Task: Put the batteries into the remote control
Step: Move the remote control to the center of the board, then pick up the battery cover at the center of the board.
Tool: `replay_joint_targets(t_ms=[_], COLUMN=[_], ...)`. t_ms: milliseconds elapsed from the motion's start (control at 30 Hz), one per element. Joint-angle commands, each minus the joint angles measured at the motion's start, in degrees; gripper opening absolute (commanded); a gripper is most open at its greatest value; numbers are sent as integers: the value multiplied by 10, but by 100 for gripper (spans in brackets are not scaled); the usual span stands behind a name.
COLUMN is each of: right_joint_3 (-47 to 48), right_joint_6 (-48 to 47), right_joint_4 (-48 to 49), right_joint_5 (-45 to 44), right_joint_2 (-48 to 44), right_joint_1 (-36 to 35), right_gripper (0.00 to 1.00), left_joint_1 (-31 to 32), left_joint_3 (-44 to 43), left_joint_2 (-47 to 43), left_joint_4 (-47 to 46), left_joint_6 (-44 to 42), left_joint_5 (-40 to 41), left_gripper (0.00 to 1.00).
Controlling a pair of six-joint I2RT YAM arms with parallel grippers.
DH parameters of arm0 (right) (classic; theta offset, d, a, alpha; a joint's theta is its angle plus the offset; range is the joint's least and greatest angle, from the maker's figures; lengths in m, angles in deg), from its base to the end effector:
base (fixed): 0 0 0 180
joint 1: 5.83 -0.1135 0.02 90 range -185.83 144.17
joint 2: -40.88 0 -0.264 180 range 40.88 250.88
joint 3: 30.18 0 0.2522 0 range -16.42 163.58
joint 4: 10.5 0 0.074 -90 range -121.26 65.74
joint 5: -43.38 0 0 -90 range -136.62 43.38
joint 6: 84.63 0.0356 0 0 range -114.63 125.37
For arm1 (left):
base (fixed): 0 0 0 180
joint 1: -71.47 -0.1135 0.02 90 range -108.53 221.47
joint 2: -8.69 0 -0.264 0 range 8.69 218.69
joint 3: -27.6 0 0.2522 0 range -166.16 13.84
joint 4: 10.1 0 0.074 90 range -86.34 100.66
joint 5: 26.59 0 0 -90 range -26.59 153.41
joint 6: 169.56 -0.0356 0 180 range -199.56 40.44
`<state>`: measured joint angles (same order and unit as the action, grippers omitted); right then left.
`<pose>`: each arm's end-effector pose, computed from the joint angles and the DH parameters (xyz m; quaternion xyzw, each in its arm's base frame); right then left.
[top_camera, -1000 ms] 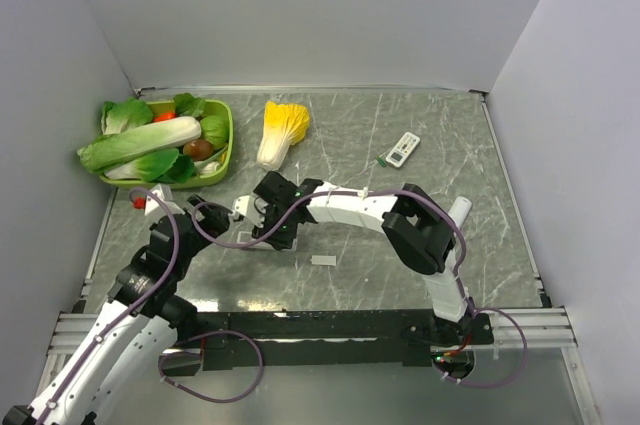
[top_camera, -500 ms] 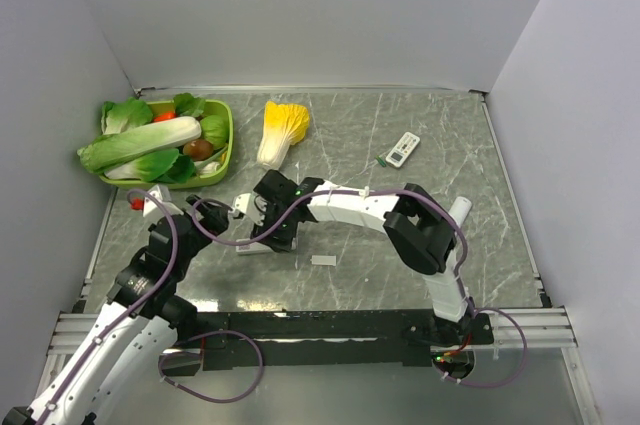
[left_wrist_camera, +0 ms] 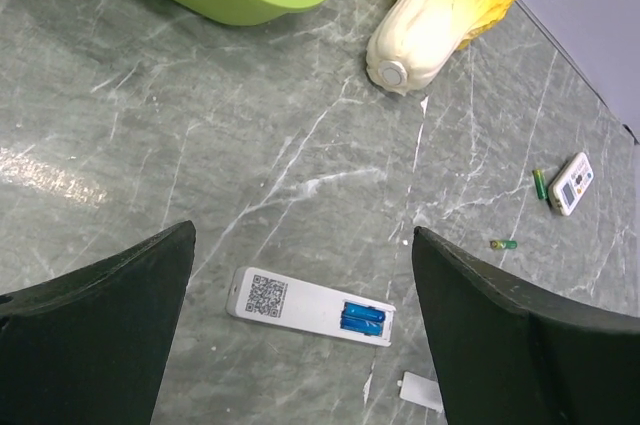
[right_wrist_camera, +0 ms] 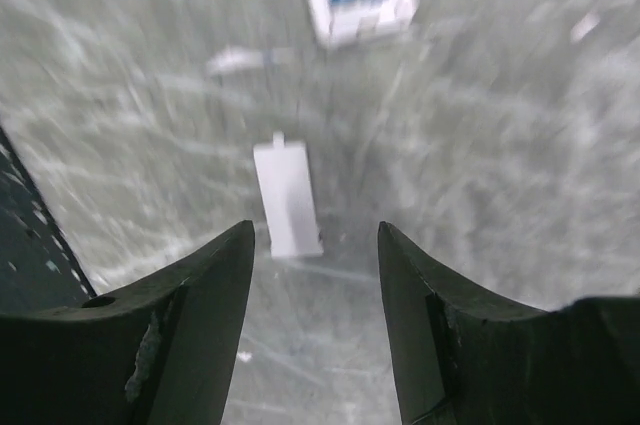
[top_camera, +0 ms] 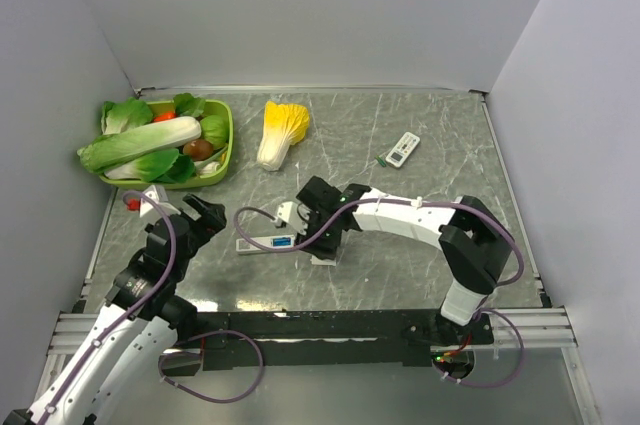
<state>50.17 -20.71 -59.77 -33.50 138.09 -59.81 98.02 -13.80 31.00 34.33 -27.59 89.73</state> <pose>0.1925 0.2785 0.2029 -0.6433 0.7291 0.1580 0.1724 0.1053 -0.0350 0.2509 -0.2998 0.7758 -0.1806 0.5250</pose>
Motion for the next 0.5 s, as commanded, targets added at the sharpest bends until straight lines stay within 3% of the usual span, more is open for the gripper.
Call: replay_joint_targets(t_ms=[0, 467], right_joint_3=[-24, -2], right_joint_6=[-16, -29], right_joint_4=[-22, -8], right_joint_5=[-22, -13], right_joint_2=[-19, 43], right_joint_1=[1, -6], right_gripper=[60, 61], left_joint_1=[-1, -1], left_joint_3=[2, 9], left_joint_2=[17, 64], left_joint_4=[-41, -55], left_joint_6=[-8, -6], left_joint_5=[-26, -37], left_gripper=[93, 94])
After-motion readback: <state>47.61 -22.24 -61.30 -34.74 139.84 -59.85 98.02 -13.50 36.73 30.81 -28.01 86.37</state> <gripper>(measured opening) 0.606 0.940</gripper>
